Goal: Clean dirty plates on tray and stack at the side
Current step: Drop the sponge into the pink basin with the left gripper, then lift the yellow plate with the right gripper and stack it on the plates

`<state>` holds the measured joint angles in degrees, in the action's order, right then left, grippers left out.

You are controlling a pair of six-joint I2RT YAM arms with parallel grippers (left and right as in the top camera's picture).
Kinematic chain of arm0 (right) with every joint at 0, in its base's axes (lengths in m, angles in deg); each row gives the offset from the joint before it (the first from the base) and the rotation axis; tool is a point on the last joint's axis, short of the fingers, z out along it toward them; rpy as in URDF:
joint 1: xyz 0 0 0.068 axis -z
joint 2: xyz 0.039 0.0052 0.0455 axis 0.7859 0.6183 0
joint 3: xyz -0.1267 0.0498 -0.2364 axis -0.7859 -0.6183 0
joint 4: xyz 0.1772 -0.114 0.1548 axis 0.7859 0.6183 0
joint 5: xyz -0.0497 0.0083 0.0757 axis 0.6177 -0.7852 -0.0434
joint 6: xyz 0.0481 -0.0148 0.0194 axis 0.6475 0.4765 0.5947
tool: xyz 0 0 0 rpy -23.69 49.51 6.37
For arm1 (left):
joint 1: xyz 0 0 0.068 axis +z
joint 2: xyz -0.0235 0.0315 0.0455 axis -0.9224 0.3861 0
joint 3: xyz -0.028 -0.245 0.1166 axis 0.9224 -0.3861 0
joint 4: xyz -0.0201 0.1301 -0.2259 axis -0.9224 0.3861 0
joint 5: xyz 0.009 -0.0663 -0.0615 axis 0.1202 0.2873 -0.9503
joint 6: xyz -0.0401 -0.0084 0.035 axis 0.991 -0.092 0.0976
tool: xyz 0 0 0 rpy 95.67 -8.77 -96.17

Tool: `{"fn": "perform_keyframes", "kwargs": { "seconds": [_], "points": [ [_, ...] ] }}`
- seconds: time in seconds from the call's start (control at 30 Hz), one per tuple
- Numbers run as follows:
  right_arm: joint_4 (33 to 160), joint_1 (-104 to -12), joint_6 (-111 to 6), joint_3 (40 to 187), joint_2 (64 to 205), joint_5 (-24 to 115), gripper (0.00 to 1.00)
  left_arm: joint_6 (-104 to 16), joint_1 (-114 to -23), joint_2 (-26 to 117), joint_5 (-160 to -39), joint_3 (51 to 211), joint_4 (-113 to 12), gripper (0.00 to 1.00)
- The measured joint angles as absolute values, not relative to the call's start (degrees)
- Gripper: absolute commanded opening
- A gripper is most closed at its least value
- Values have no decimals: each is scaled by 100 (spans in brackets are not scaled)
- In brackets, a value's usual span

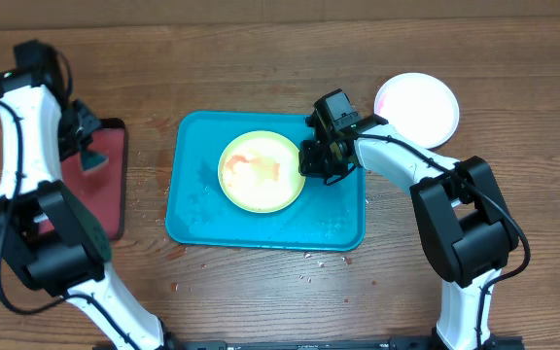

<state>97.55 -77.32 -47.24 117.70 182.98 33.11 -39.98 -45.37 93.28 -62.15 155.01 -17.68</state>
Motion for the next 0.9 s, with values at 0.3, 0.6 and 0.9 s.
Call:
{"fn": "perform_keyframes", "kwargs": {
  "seconds": [0.3,0.6,0.9],
  "points": [
    [9753,-7735,-4724,11770,18298,3315,4,-3996,-4275,9770,-6318,15496,-1835,15],
    [9753,-7732,-4724,11770,18298,3313,4,-3983,-4238,9770,-6344,15496,-1837,44],
    [10791,-7730,-5132,12441,18401,3733,4,-3983,-4201,9754,-6925,15824,-1527,48]
  ]
}}
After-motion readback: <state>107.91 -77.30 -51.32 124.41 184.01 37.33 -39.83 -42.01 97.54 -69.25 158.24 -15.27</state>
